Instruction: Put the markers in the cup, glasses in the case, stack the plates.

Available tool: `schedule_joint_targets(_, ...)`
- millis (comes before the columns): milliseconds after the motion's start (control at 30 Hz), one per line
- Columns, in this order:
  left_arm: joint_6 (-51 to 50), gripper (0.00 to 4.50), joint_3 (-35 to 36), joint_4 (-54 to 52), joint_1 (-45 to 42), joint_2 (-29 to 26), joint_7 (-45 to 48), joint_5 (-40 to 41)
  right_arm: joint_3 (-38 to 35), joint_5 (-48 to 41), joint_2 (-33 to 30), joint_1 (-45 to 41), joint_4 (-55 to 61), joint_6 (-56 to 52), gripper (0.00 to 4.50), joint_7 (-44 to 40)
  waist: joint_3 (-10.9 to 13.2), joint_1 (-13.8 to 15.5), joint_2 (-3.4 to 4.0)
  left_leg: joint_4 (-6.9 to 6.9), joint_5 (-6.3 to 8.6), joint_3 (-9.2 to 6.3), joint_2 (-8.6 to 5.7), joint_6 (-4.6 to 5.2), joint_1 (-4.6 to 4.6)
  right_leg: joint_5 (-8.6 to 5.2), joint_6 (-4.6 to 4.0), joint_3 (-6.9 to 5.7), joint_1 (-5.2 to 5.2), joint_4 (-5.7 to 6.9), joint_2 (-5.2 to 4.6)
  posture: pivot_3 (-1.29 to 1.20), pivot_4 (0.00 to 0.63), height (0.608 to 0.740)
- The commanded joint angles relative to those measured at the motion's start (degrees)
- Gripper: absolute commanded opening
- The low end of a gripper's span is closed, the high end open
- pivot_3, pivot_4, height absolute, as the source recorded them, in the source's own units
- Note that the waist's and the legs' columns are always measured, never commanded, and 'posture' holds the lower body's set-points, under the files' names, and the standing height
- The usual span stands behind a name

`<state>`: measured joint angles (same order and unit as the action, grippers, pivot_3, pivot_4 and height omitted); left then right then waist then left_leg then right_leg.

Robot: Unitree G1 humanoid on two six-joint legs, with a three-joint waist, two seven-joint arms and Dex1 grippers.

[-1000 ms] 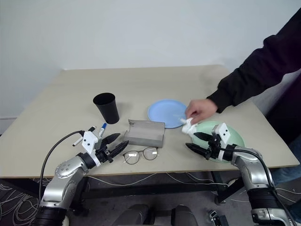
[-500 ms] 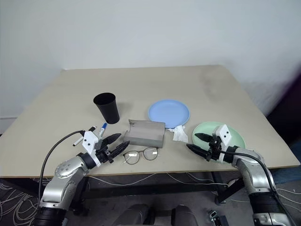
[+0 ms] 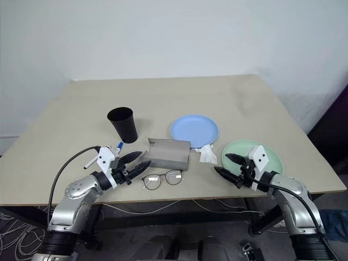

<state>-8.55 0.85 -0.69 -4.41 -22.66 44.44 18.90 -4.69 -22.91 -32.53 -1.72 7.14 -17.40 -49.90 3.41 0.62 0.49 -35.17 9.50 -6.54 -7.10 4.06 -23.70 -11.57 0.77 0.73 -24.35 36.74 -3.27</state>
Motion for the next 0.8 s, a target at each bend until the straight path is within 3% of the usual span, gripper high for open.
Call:
schedule_joint_targets(33,1.17,2.73,-0.15,-0.38,-1.10,0.07,0.48,0.10,-0.94,1.11,0.28,-0.66,3.60,-0.76,3.56,3.99,0.00,-0.01,0.00,0.00,0.00,0.01,0.00,0.00,0.00,0.00,0.00,0.00,0.00,0.00,0.00,0.00,0.000,0.738)
schedule_joint_targets(167,0.79,2.73,-1.41,-0.94,-1.80,0.53,1.58,0.42,0.15,5.63,1.22,-0.48,3.41,-2.16,3.56,10.89,0.00,0.02,0.00,0.01,0.00,0.10,0.00,0.00,-0.02,0.00,0.00,0.00,-0.01,0.00,-0.07,0.00,0.000,0.738)
schedule_joint_targets(533,-2.46,2.73,-3.78,-5.68,-0.35,1.53,2.76,2.19,3.86,7.20,3.72,4.41,12.02,-11.11,3.56,17.95,0.00,-0.03,0.01,0.23,0.00,0.37,-0.01,0.00,0.00,-0.07,0.06,-0.02,-0.08,0.02,-0.31,0.00,0.000,0.738)
schedule_joint_targets(800,-2.63,2.73,-5.28,-5.79,-0.82,2.44,2.70,1.96,5.75,11.83,5.61,2.08,10.58,-12.48,3.56,23.48,0.01,-0.01,0.00,0.35,0.00,1.07,0.13,0.01,-0.01,-0.08,0.07,-0.04,-0.08,0.08,-0.66,0.00,0.000,0.738)
